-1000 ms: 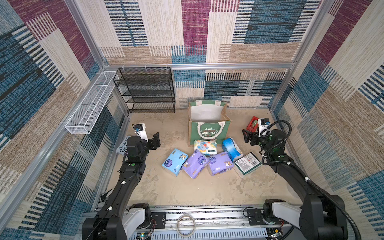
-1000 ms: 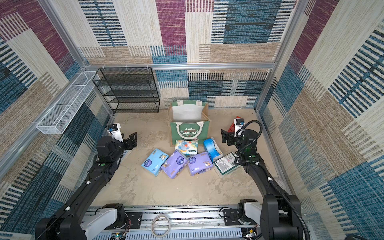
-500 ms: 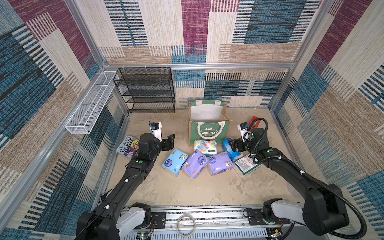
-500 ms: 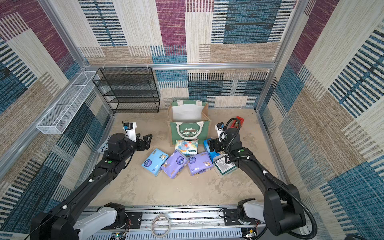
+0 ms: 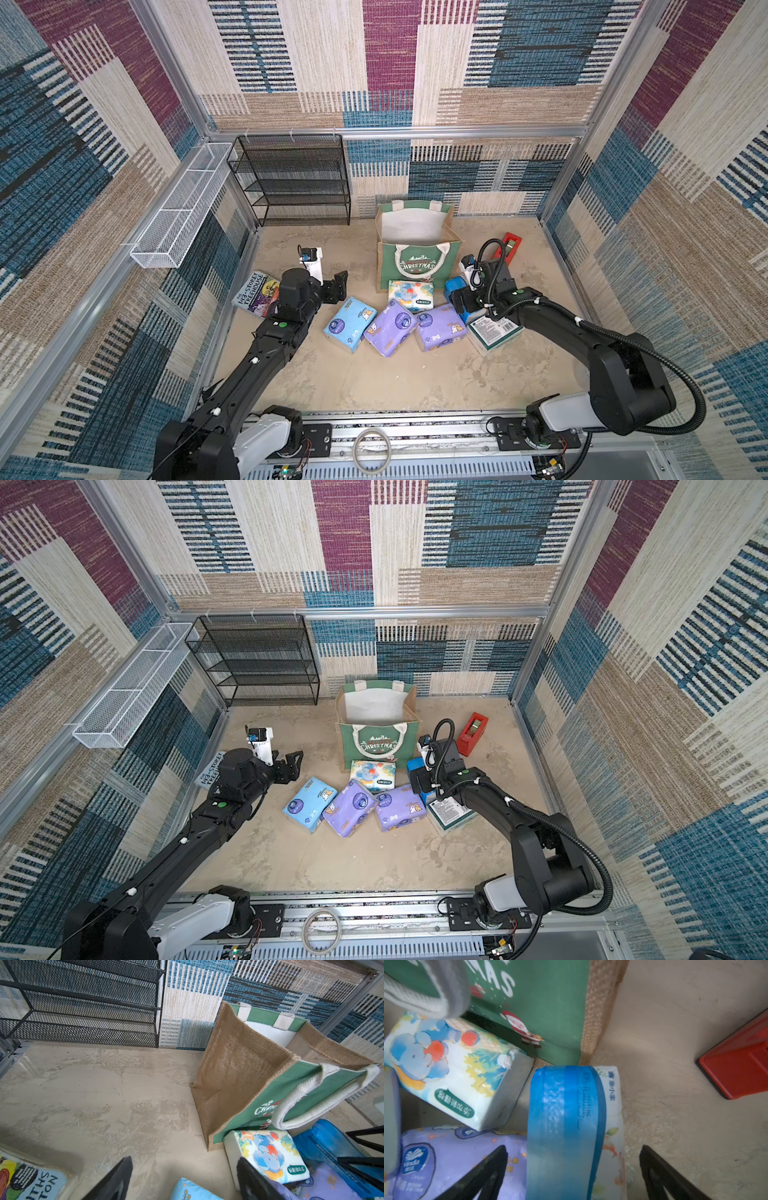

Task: Put tissues into the canvas bag
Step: Pick up the pack of facial tissues from the center of the board.

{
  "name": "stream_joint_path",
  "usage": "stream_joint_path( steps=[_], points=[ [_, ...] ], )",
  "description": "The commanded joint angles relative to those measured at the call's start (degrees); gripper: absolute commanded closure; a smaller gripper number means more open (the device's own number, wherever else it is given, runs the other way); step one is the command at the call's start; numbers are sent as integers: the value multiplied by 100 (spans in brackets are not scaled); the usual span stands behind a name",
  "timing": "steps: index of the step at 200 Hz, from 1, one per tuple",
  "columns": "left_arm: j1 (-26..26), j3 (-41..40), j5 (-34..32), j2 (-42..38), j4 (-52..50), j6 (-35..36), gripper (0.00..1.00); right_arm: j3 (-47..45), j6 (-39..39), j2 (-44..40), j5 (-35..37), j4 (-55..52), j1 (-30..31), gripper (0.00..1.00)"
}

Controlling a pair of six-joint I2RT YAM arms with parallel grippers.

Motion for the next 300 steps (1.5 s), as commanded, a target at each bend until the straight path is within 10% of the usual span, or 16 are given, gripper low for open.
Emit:
stream_joint_path(
  steps=[1,187,300],
  points=[
    [1,-13,-44,-13,6,37,16,53,-124,108,171,-130,37,1],
    [-4,134,-8,-41,-114,-51,16,167,-65,202,88,-124,45,46],
    [-139,962,570,265,-467,136,19,481,121,-756,-176,-422,-58,49]
  ],
)
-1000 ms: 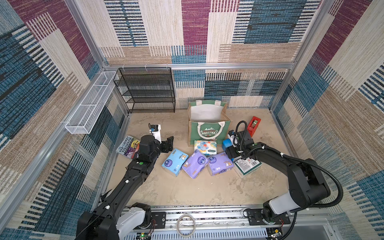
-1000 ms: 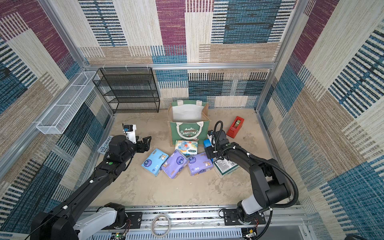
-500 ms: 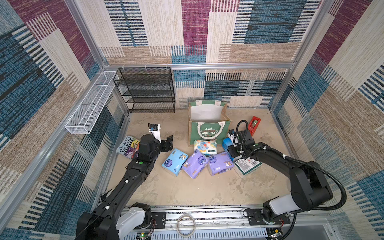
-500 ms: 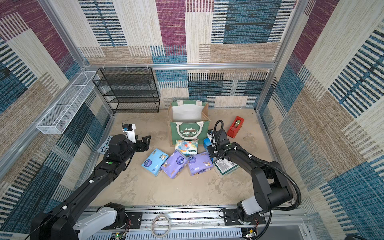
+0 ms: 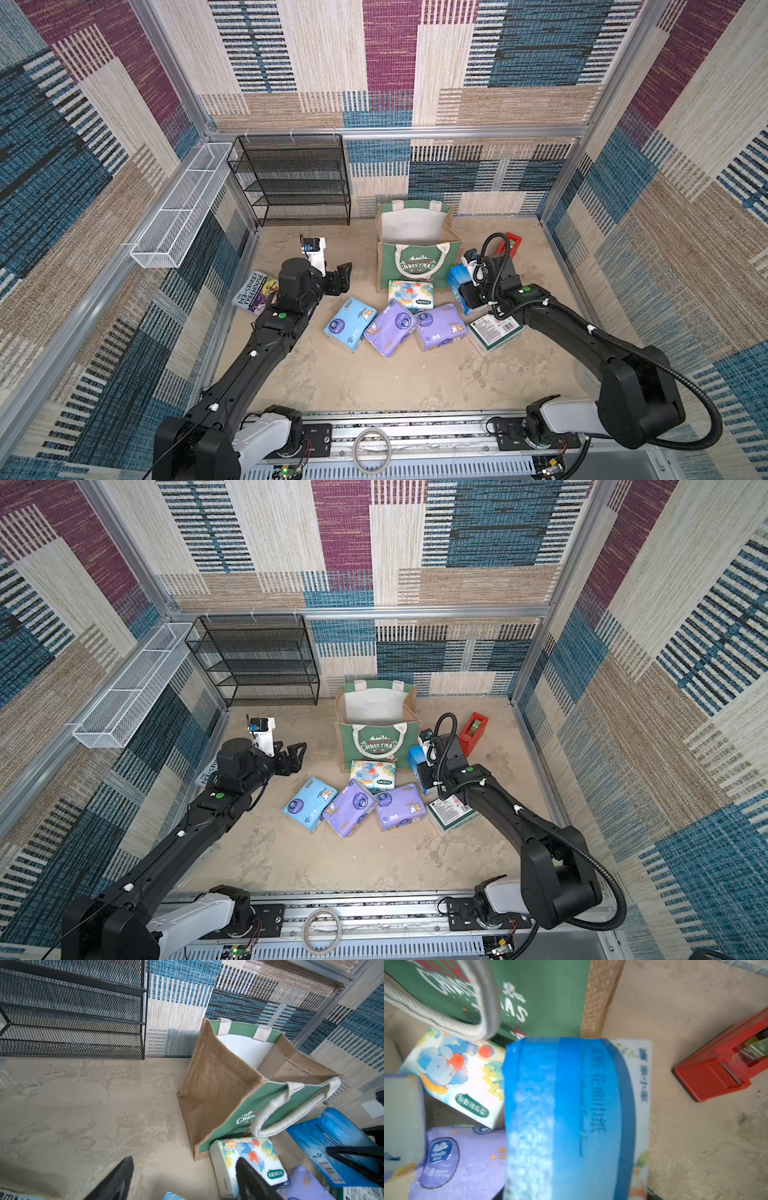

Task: Put tissues into the canvas bag
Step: Pick up the pack of facial tissues from the center of the board, then place the pack of facial tissues in the canvas bag.

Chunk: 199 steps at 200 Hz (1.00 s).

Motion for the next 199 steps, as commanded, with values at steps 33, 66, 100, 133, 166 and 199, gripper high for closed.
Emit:
stream_joint_path(
  steps=[33,66,100,133,166,199],
  points=[
    [-160,725,488,205,-337,297,19,377,213,-619,-683,-160,-267,49],
    [-303,1354,832,546,-629,411,20,708,370,-920,-1385,-250,-404,49],
    [-611,2128,989,1065,-1130,685,21,1160,598,-1064,-1930,-221,-413,49],
    [-782,2772,794,1660,-1628,746,24,1673,969,-1021,-2247,145,-406,47],
    [-813,3396,588,2310,-2095,548,31,2208,1570,-504,-2809,680,-400,48],
    [-815,4032,491,2879,-2406,416,37,2778,2026,289,-3046,928,-240,51]
  ],
)
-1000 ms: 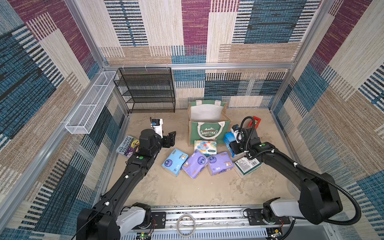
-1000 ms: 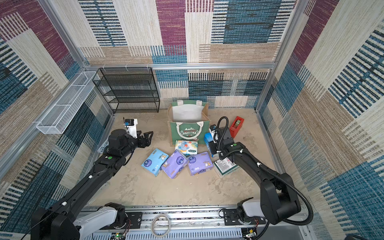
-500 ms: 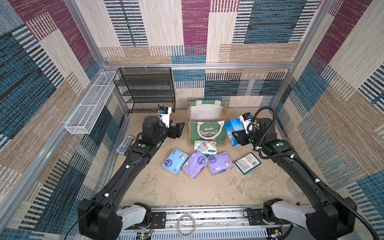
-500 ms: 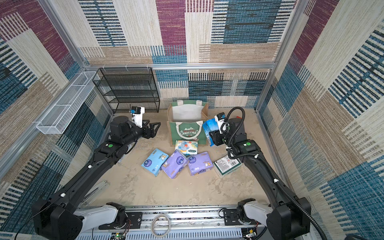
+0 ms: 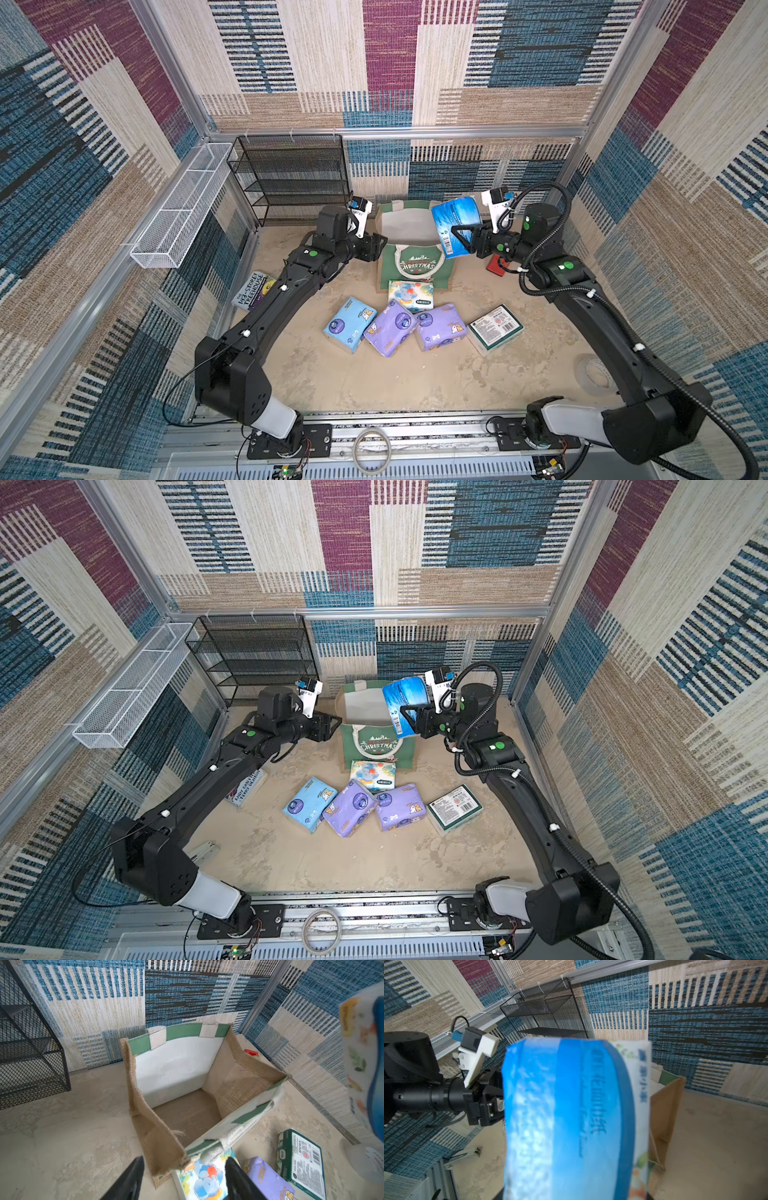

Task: Put tissues into the canvas bag
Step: Place the pack of facial tissues in the canvas bag.

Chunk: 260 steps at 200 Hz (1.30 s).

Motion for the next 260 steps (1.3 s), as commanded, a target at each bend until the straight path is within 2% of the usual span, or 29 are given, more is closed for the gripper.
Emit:
stream_joint_path(
  steps=[1,24,62,81,102,165,260],
  points=[
    [1,360,-159,262,-345,-144,38,368,520,423,-325,474,130,51],
    [2,680,-154,570,-446,-221,44,769,870,889,-119,580,258,51],
    [1,1102,-99,1017,-727,-372,57,930,1695,1399,169,1163,310,49],
    [-3,1156,-84,1110,-696,-452,67,1153,1946,1722,242,1225,331,49],
    [2,1164,-67,1146,-611,-479,72,1292,2297,2008,233,1416,361,49],
    [-3,1210,113,1204,-562,-505,100,1549,2965,2760,277,1578,543,50],
    [-39,749,201,877,16,-944,100,1673,3411,3204,404,1493,879,50]
  ],
)
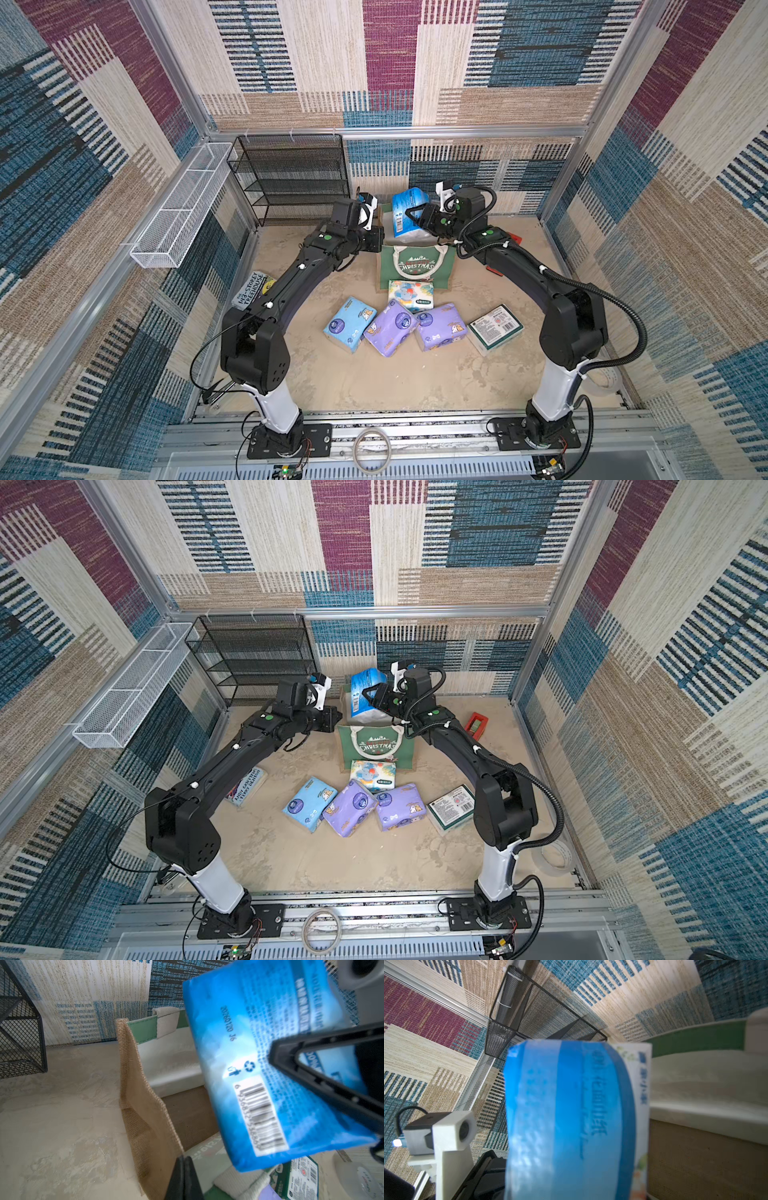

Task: Put tissues into the canvas bag
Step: Place the pack of facial tissues in the canvas bag.

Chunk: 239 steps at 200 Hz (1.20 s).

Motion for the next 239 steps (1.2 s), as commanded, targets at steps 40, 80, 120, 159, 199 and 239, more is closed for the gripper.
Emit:
stream_joint_path(
  steps=[40,80,120,159,199,239],
  points=[
    [-58,-179,159,-171,458,-277,100,-225,298,136,191,238,204,50],
    [-91,-287,181,-203,505,-390,100,-344,420,242,373,201,249,49],
    [-126,-392,230,-243,642,-454,100,-329,496,491,337,192,257,49],
    [-161,-425,365,-244,749,-471,100,-198,360,772,397,-1,325,49],
    [-176,-479,520,-233,897,-525,100,-93,107,1078,311,-204,335,48],
    [-168,-645,460,-341,1002,-413,100,103,-383,1145,370,-505,336,47]
  ],
)
